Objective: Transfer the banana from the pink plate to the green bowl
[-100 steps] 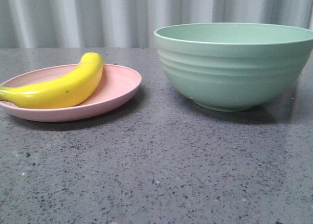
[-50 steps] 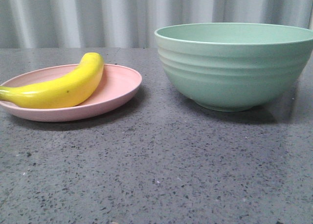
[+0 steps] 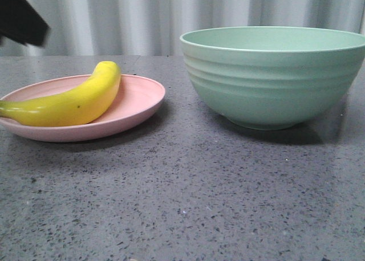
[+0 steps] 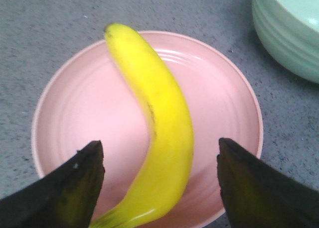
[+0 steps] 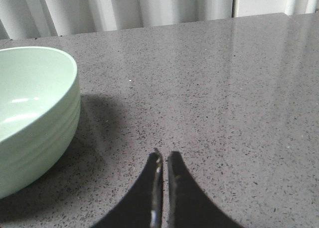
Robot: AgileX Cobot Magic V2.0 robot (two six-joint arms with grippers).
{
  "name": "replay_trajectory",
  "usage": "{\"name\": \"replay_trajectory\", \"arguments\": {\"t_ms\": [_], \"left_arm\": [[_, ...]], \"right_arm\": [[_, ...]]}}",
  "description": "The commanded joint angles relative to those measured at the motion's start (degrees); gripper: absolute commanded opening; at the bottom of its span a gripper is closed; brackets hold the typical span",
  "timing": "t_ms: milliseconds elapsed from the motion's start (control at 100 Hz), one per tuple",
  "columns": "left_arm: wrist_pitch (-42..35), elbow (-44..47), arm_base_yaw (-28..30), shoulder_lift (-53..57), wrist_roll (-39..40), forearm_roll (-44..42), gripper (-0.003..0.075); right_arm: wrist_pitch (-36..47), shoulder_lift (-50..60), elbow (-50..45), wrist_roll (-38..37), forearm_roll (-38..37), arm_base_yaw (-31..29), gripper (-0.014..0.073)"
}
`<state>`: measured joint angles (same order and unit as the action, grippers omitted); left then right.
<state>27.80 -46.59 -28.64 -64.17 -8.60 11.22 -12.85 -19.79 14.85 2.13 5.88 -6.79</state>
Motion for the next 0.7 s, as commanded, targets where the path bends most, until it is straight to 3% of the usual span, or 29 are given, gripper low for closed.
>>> {"name": "replay_trajectory", "arguments": {"t_ms": [0, 230, 690], "left_arm": [[-0.39, -4.50, -1.97, -3.92, 0.03, 0.46, 0.0438], [6.68, -11.77, -3.34, -15.03, 0.03, 0.21, 0.0438], [6.55, -13.91, -3.34, -19.43, 0.03, -3.20, 0.0438]], "right_arm": [[4.75, -0.79, 1.80, 0.23, -0.08, -0.37, -0.0062], [4.75, -0.79, 1.80, 0.23, -0.08, -0.37, -0.0062], [4.75, -0.79, 1.80, 0.23, -0.08, -0.37, -0.0062]]}}
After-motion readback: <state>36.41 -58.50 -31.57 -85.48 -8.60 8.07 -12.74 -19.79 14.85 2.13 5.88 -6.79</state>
